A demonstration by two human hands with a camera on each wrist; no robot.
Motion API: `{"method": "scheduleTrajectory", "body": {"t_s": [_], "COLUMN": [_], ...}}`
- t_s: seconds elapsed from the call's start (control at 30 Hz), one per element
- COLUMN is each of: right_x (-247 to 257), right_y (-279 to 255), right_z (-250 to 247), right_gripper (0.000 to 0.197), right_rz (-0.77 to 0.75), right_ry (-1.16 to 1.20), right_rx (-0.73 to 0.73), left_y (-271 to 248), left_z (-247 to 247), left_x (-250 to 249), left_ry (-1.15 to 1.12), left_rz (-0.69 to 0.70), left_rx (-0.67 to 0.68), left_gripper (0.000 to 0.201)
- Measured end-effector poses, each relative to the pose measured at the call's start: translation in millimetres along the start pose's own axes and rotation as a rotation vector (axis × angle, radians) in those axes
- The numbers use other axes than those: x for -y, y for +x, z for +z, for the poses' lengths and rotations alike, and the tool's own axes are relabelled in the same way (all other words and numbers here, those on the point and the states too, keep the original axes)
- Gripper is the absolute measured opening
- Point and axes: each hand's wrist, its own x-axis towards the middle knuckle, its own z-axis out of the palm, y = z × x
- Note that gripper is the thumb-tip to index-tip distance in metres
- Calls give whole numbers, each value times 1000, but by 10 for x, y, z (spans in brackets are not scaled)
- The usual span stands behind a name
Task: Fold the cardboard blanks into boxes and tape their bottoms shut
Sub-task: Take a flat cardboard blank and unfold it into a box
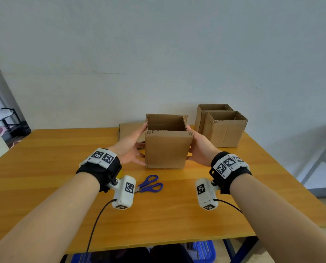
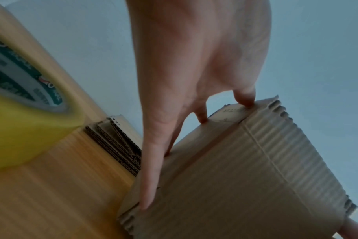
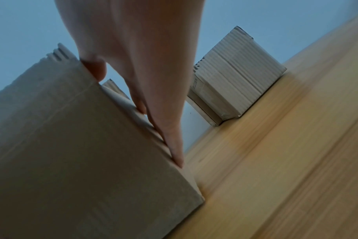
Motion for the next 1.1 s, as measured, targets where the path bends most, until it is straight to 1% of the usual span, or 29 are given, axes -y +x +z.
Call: {"method": "scheduleTrajectory", "body": {"t_s": [0.1, 0.17, 0.27, 0.4, 0.5, 0.63, 0.73, 0.8, 0.83, 0.93, 0.97, 1.0, 1.1], "right_x": [-21, -19, -4, 9, 18, 44, 42, 47, 57, 103, 108, 105, 83], "right_y": [-2, -12, -20, -33, -54, -86, -99, -91, -82, -61, -57, -52, -61], "right_z": [17, 25, 65, 111, 141, 190, 223, 242, 246, 253, 252, 249, 218], "right_gripper": [75, 76, 68, 48, 46, 48, 52, 56, 56, 57, 60, 69, 112], "right_rz": [-16, -34, -58, -104, -131, -124, -147, -179, -193, -202, -185, -160, -113], "right_ry": [0, -1, 0, 15, 41, 65, 16, -47, -70, -122, -122, -123, -189], "right_rx": [-7, -14, -35, -48, -44, -31, 20, 42, 43, 52, 65, 84, 217], "left_y": [-12, -32, -48, -59, -76, -95, -55, -23, -14, 25, 40, 51, 28], "left_z": [-7, -12, -33, -38, -5, 4, -14, -12, -12, -56, -89, -114, -153], "left_x": [3, 9, 2, -22, -46, -65, -20, 28, 51, 68, 70, 68, 20], "left_ry": [-2, 8, -8, -36, -58, -80, -55, -116, -160, -224, -221, -211, -196], "left_rz": [17, 29, 44, 79, 101, 124, 131, 126, 128, 147, 148, 149, 147], "left_rx": [-14, 2, 9, 0, -35, -53, -95, -122, -135, -152, -148, -140, -124], "left_gripper": [94, 92, 89, 74, 66, 70, 72, 87, 90, 82, 80, 77, 75]}}
